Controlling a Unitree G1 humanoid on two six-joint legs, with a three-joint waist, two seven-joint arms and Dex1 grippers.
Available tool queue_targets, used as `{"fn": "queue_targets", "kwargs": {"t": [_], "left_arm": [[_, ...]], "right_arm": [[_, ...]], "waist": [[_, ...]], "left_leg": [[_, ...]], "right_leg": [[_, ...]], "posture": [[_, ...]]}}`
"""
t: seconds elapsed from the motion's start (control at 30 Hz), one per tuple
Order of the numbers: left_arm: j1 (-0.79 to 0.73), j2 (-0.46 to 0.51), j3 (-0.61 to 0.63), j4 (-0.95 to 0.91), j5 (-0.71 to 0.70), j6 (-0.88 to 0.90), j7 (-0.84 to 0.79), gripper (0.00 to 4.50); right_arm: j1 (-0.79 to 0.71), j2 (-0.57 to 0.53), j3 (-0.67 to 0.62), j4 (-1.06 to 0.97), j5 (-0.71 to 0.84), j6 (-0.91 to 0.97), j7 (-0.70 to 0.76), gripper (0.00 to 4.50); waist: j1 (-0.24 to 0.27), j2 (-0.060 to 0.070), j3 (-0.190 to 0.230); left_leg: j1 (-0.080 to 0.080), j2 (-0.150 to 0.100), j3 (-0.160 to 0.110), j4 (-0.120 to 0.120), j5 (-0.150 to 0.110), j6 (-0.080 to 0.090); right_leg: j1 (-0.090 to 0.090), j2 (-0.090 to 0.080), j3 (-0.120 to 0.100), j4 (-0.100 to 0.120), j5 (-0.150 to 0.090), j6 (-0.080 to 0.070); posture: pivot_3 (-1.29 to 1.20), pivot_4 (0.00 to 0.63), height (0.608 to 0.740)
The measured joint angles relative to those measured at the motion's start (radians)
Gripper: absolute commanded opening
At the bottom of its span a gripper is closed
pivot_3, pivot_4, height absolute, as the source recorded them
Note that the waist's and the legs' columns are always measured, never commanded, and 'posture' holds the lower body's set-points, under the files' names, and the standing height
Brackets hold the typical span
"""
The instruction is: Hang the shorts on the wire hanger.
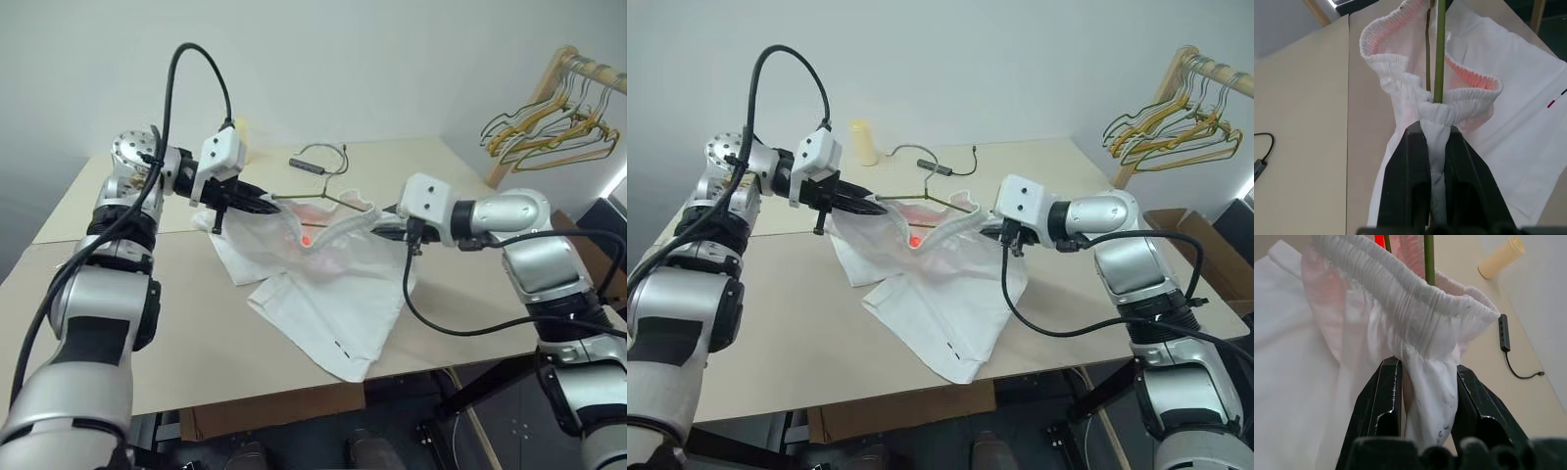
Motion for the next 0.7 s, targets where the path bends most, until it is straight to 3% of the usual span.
{"fn": "queue_targets", "kwargs": {"t": [0.17,0.27,0.37,0.57,0.7], "left_arm": [[0.0,0.005,-0.023,-0.024,-0.043,0.019,0.0,0.05],[0.001,0.014,-0.032,-0.025,-0.054,0.02,0.0,0.05],[0.005,0.018,-0.038,-0.024,-0.055,0.014,0.0,0.05],[0.009,0.014,-0.033,-0.016,-0.049,0.011,0.0,0.05],[0.008,-0.005,-0.009,0.021,-0.04,0.011,0.0,1.29]], "right_arm": [[-0.016,0.003,0.0,0.021,0.01,0.039,0.048,1.57],[-0.016,0.003,-0.004,0.025,0.046,0.078,0.072,1.02],[-0.016,0.003,-0.016,0.024,0.073,0.104,0.078,0.05],[-0.012,0.002,-0.022,0.012,0.08,0.12,0.075,0.02],[0.002,0.002,-0.037,-0.004,0.082,0.144,0.065,0.0]], "waist": [[0.0,0.0,0.0],[0.0,0.0,0.0],[0.0,0.0,0.0],[0.0,0.0,0.0],[0.0,0.0,0.0]], "left_leg": [[0.0,0.0,0.0,0.0,0.0,0.0],[0.0,0.0,0.0,0.0,0.0,0.0],[0.0,0.0,0.0,0.0,0.0,0.0],[0.0,0.0,0.0,0.0,0.0,0.0],[0.0,0.0,0.0,0.0,0.0,0.0]], "right_leg": [[0.0,0.0,0.0,0.0,0.0,0.0],[0.0,0.0,0.0,0.0,0.0,0.0],[0.0,0.0,0.0,0.0,0.0,0.0],[0.0,0.0,0.0,0.0,0.0,0.0],[0.0,0.0,0.0,0.0,0.0,0.0]], "posture": [[-0.08,0.0,0.74],[-0.08,0.0,0.74],[-0.09,0.0,0.74],[-0.1,0.0,0.74],[-0.11,0.0,0.74]]}}
